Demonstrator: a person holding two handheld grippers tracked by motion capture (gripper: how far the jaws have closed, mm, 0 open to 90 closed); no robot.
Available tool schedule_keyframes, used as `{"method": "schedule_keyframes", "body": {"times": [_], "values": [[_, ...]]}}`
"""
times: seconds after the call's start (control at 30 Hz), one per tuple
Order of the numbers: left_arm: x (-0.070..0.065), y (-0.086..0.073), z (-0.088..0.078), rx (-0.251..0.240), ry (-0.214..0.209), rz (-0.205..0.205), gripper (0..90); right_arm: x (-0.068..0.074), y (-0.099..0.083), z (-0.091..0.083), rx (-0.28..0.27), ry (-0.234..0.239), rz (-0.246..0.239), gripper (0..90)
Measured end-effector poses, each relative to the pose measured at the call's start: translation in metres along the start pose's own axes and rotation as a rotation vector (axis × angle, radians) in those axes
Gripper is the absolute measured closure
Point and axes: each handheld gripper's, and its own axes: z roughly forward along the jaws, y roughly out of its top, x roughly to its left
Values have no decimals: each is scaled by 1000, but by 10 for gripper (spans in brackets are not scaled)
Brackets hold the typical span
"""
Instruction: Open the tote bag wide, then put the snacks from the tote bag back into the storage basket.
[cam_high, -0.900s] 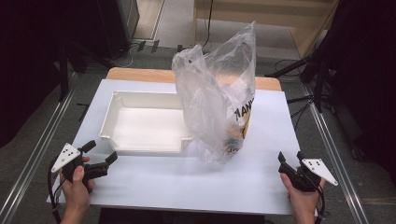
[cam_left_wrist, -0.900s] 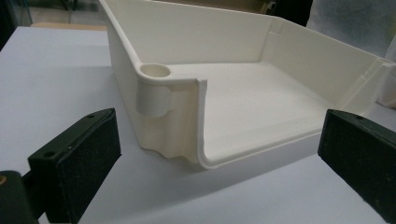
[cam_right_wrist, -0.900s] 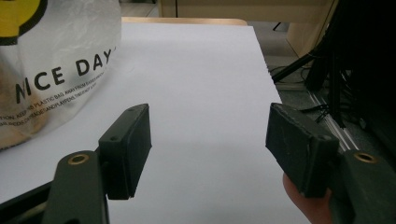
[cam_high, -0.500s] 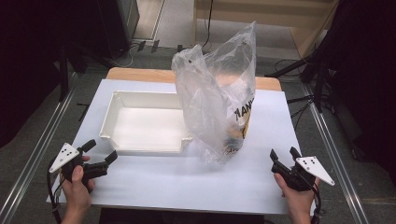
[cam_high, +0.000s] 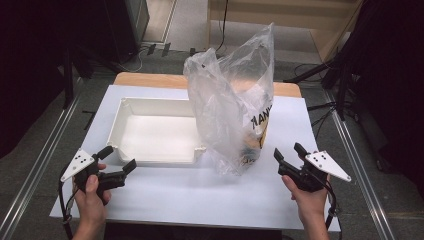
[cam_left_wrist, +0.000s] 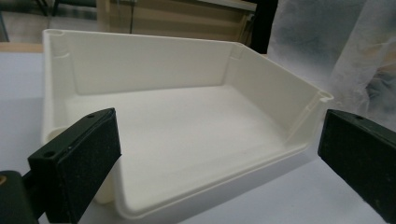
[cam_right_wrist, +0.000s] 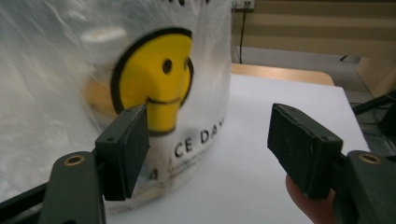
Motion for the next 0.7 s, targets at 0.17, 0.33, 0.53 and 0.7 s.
{"method": "schedule_keyframes", "body": {"times": [0.17,0.33,0.53,0.7], "values": [[-18,11,14,13,-38,14,0,12,13,10,-3,39,-17,301],[-38,26,31,21,-73,53,0,30,26,20,-13,86,-7,335],[-48,37,43,15,-106,51,0,38,29,26,-6,144,21,323],[-55,46,53,19,-123,45,0,50,28,33,38,117,-14,346]]}}
